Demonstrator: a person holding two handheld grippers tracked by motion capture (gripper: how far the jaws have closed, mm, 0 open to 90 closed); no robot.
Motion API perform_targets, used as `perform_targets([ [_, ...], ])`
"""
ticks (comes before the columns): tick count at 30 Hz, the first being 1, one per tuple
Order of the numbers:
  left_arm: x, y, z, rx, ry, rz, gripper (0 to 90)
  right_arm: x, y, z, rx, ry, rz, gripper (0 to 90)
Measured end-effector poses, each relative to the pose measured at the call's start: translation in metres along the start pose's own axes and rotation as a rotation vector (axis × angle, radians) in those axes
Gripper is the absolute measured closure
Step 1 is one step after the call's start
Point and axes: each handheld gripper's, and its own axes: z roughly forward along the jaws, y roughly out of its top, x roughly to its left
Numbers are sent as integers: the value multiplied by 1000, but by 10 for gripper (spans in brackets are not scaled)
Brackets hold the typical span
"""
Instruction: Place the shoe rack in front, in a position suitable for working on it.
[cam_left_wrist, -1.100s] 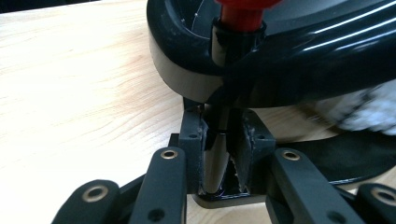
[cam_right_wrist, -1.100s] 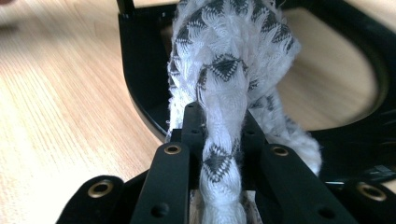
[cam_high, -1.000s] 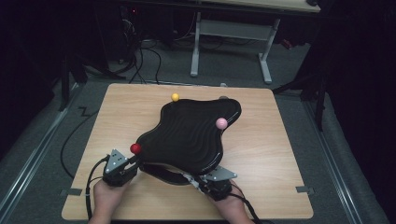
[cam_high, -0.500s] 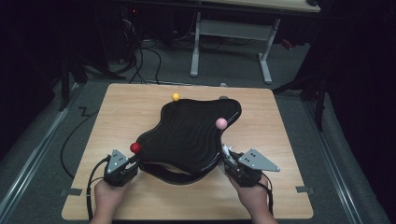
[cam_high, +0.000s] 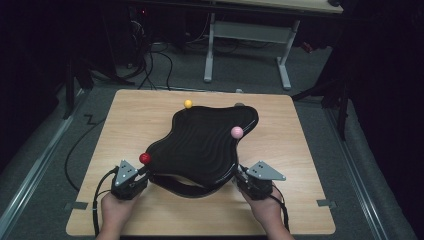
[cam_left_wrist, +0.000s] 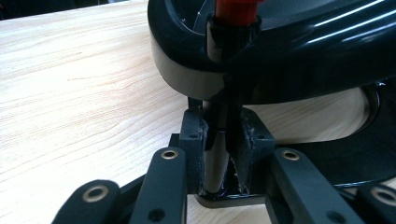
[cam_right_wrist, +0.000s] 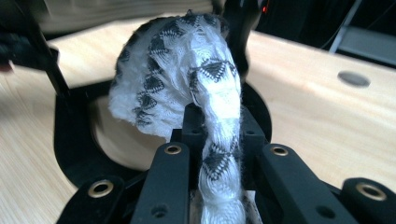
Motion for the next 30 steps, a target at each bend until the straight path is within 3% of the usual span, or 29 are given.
perform_targets([
  [14, 0, 0, 0, 2, -1, 1, 745, 1, -40, 33, 214, 20, -5, 792],
  [20, 0, 0, 0, 2, -2, 2, 745, 1, -36, 30, 190, 12, 3, 792],
  [30, 0, 0, 0, 2, -2, 2, 745, 0, -9, 10, 62, -13, 11, 792],
])
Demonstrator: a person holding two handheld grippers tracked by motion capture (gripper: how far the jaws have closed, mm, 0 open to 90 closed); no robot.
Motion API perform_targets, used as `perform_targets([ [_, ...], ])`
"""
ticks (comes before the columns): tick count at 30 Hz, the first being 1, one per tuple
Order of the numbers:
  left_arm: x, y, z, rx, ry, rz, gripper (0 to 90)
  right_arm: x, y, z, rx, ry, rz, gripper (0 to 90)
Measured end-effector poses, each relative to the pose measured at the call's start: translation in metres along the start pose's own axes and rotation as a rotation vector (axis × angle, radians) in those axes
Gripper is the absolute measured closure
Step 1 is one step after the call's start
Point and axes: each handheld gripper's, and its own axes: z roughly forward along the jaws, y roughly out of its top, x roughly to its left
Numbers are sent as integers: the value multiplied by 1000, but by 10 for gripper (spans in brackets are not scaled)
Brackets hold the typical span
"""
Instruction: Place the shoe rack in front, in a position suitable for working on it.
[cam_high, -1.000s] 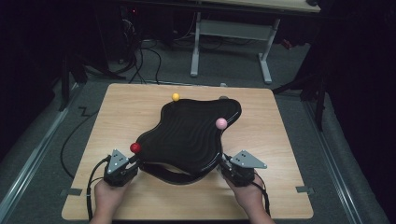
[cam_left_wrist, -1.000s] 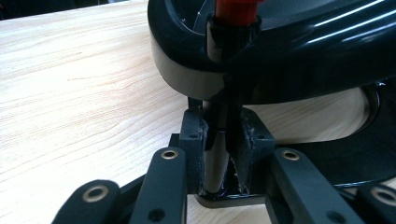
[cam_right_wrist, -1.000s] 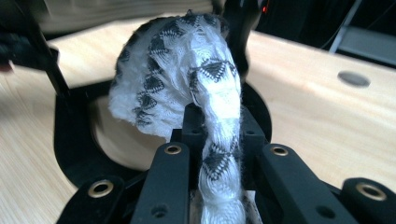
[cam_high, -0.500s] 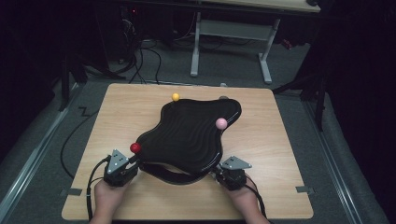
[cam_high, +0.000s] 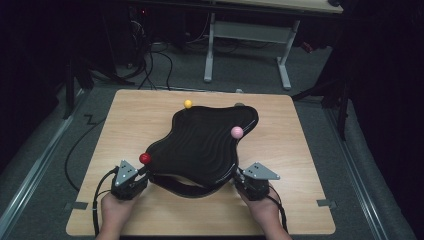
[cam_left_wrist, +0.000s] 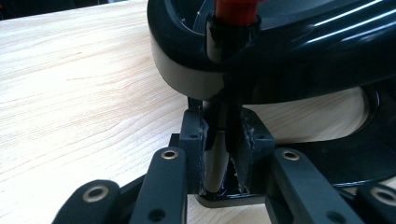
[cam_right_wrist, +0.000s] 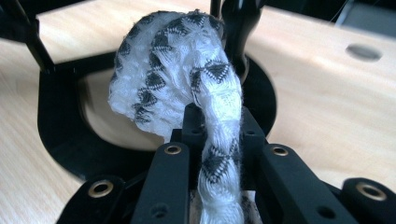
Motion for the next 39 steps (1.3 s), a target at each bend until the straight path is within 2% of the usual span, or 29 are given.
perform_targets([
  [5, 0, 0, 0, -1, -4, 4, 746, -1, 16, -14, -77, -17, -11, 792],
  [12, -1, 0, 0, 0, -3, 6, 746, 0, 40, -43, -219, -22, -5, 794],
  [15, -1, 0, 0, -1, -3, 7, 746, 0, 44, -48, -236, -28, -7, 793],
  [19, 0, 0, 0, -1, -3, 7, 745, -2, 42, -45, -228, -30, 2, 794],
  [26, 0, 0, 0, 0, -4, 8, 746, -5, 31, -34, -174, -24, 11, 793],
  [33, 0, 0, 1, 1, -6, 9, 746, -4, 8, -11, -59, -16, 8, 794],
  [35, 1, 1, 1, 1, -5, 8, 746, -4, 3, -6, -23, 1, 17, 793],
  [39, 2, 1, 2, 1, -4, 7, 746, -4, -5, 3, 22, 2, 15, 794],
])
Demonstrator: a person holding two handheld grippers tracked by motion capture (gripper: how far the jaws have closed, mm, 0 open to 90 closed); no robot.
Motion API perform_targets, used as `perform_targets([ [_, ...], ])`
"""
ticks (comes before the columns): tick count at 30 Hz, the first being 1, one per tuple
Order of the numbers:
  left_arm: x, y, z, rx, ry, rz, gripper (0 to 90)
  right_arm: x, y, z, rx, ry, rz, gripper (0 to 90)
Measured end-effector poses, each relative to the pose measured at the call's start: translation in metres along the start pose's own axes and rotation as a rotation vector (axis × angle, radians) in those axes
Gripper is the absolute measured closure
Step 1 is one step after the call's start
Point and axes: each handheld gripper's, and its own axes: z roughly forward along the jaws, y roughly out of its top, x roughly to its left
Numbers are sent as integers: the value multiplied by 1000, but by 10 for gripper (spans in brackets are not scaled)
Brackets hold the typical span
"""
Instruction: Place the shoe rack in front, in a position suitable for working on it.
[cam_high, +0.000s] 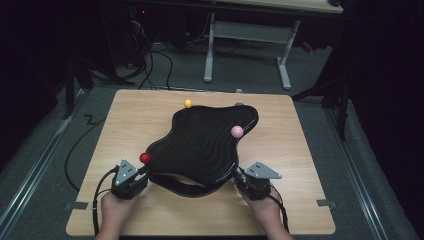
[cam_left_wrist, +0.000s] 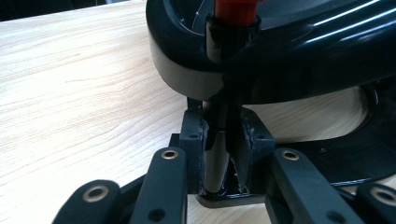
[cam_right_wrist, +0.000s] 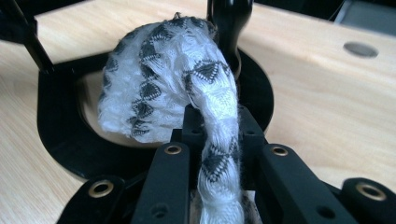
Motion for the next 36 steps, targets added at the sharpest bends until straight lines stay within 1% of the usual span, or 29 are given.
perform_targets([
  [3, 0, 0, 1, -1, 1, -3, 746, 0, -8, 8, 43, 8, -4, 793],
  [5, 1, 1, 1, -1, 1, -4, 746, 0, -15, 14, 91, 8, -7, 793],
  [7, 1, 1, 2, -1, 3, -6, 746, -1, -22, 20, 122, 19, -6, 792],
  [10, 2, 1, 3, -2, 3, -6, 746, -2, -24, 19, 132, 18, -2, 792],
  [13, 2, 2, 4, -2, 3, -8, 746, -6, -23, 11, 116, 3, -7, 790],
  [15, 3, 2, 4, -3, 4, -8, 746, -12, -23, 5, 94, -9, 15, 789],
  [17, 3, 2, 4, -3, 4, -8, 746, -20, -24, 0, 85, -27, 35, 789],
  [18, 3, 2, 4, -3, 4, -9, 746, -25, -24, -3, 78, -46, 37, 789],
  [19, 3, 2, 4, -3, 5, -8, 746, -30, -25, -6, 71, -69, 49, 790],
  [20, 3, 2, 4, -3, 5, -8, 746, -39, -25, -10, 53, -100, 67, 790],
  [22, 3, 2, 4, -2, 6, -5, 746, -47, -24, -16, 30, -145, 86, 790],
  [23, 2, 2, 4, -2, 6, -6, 746, -47, -24, -16, 30, -145, 86, 790],
  [24, 3, 1, 3, -3, 6, -5, 746, -51, -23, -18, 14, -164, 94, 790],
  [25, 3, 0, 0, -4, 7, -4, 746, -55, -21, -19, -5, -186, 114, 790],
  [27, 3, -1, -1, -4, 9, -6, 746, -55, -20, -17, -9, -186, 111, 791],
  [28, 3, -4, -6, -4, 15, -7, 746, -50, -17, -10, -4, -160, 97, 791],
  [29, 3, -4, -6, -4, 15, -7, 746, -50, -17, -10, -4, -160, 97, 791],
  [30, 4, -5, -8, -5, 18, -8, 746, -39, -12, -1, 1, -114, 64, 790],
  [31, 4, -6, -10, -6, 22, -11, 746, -33, -10, 3, 2, -91, 50, 791],
  [32, 5, -7, -12, -5, 28, -10, 746, -33, -10, 3, 2, -91, 50, 791],
  [33, 6, -8, -14, -7, 33, -14, 746, -27, -8, 7, 1, -66, 38, 791],
  [34, 8, -10, -17, -9, 41, -21, 746, -16, -4, 12, -7, -21, 19, 791],
  [35, 8, -10, -17, -9, 41, -21, 746, -12, -4, 13, -6, 2, 18, 791],
  [36, 9, -10, -18, -7, 44, -23, 746, -12, -4, 13, -6, 2, 18, 791],
])
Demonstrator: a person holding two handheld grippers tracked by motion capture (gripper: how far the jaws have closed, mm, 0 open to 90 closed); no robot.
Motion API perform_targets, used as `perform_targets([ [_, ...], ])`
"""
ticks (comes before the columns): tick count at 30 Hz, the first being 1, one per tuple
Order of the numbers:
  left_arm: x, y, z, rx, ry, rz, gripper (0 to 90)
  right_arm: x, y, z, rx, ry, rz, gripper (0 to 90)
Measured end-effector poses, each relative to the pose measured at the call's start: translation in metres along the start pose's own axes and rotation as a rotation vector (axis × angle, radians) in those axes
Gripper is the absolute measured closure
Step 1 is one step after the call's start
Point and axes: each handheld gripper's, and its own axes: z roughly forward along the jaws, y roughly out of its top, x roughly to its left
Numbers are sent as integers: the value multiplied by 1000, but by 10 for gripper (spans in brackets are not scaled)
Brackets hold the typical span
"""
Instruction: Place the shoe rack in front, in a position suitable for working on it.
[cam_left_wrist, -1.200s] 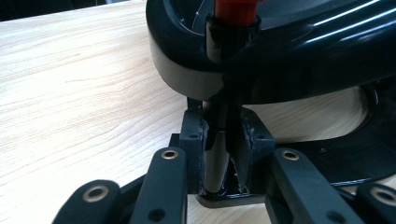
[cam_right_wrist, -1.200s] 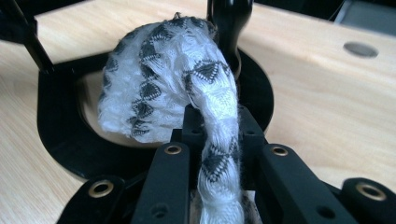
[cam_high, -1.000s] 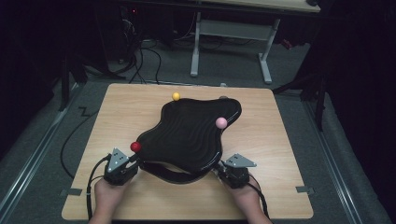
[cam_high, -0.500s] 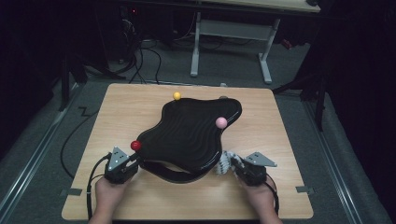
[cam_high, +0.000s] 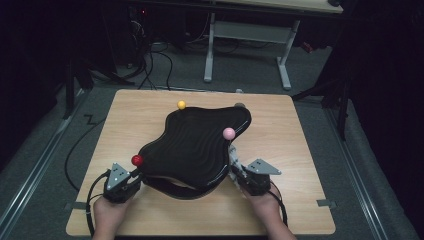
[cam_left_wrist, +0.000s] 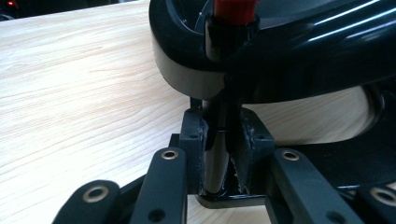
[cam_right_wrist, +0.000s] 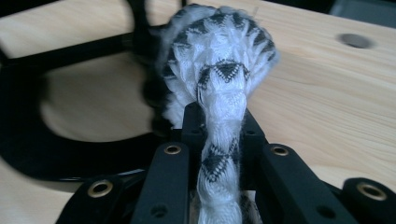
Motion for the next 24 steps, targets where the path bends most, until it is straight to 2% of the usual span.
perform_targets([
  [1, 1, 0, 0, -1, 3, -2, 746, 8, 1, 1, 3, 43, -19, 793],
  [2, 2, 0, 0, -2, 5, -2, 746, 8, 1, 1, 3, 43, -19, 793],
  [5, 7, 2, 6, -2, 17, -15, 745, 22, 0, -4, 2, 59, -68, 794],
  [9, 10, 5, 13, -11, 15, -27, 744, 26, -4, -11, 2, 70, -67, 793],
  [14, 9, 16, 36, -20, 0, -24, 743, 29, -14, -26, 10, 55, -65, 793],
  [16, 7, 17, 39, -20, -2, -22, 743, 29, -15, -28, 13, 50, -60, 793],
  [18, 5, 19, 44, -22, -6, -15, 743, 27, -16, -33, 9, 26, -54, 792],
  [19, 4, 20, 45, -24, -7, -15, 743, 23, -11, -41, -19, -8, -38, 792],
  [20, 3, 20, 46, -24, -8, -11, 743, 23, -11, -41, -19, -8, -38, 792],
  [22, 3, 20, 46, -23, -8, -9, 743, 21, -2, -51, -75, -23, -26, 792],
  [23, 3, 20, 45, -23, -11, -8, 742, 19, 5, -57, -107, -17, -14, 791],
  [24, 3, 20, 45, -25, -11, -6, 743, 18, 12, -64, -142, 6, 19, 792],
])
